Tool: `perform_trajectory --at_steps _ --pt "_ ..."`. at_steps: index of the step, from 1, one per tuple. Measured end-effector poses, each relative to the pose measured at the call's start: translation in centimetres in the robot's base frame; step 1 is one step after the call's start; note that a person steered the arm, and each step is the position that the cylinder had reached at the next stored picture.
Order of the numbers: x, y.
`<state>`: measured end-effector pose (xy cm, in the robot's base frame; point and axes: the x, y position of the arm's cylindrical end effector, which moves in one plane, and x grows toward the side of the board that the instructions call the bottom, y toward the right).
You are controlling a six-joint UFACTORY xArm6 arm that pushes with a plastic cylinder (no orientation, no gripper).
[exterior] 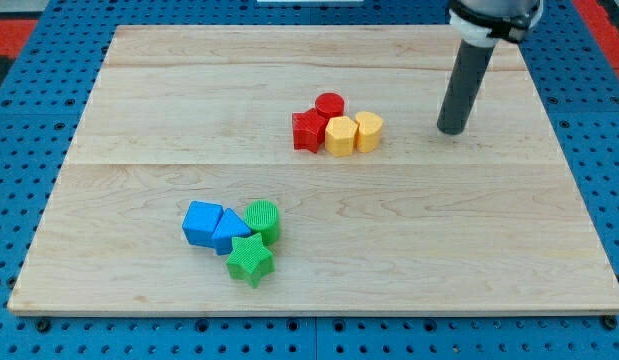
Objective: Adjust the red and yellow blocks at the center of the board
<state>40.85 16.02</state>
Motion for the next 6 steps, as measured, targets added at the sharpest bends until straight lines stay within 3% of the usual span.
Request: perform_trajectory --at_steps 1,3,4,5,6 --pt "1.5 -4.5" --pt "-1.4 -12.2" --pt "1.0 -11.9" --pt "6.6 -7.8" --pt "14.4 -7.6"
